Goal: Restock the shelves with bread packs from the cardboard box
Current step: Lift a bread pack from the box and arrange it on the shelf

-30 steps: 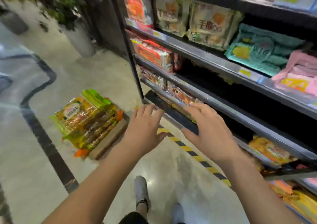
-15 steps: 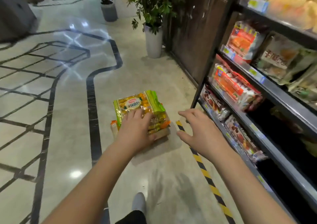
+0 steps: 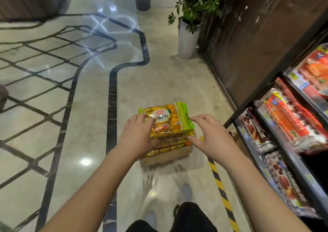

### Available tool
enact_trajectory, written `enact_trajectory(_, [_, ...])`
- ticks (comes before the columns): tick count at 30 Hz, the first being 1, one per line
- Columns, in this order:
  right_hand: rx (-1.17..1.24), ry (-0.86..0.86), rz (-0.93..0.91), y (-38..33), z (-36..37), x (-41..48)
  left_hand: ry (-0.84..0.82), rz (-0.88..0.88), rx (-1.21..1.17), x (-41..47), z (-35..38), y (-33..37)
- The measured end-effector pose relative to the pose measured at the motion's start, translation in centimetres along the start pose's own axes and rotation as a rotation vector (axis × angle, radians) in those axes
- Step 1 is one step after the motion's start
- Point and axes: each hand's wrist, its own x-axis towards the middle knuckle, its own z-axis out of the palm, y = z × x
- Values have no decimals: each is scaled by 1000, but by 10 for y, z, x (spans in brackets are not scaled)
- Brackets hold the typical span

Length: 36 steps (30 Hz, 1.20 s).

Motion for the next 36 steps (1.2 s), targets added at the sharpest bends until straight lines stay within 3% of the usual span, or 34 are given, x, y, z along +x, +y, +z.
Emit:
enact_trajectory(17, [50,-249,-70,95,44,206,-183,-221,8,179,35,-5])
enact_trajectory(27, [6,-355,-35,140,126,284,-304,-271,-34,258,115,-59])
enact_trajectory(30, [77,-362,54,158,156,304,-333,-352,-209,281,147,-76])
enact_trajectory(36, [245,-384,317,202,217,337,-322,-698,-773,314,214,-107])
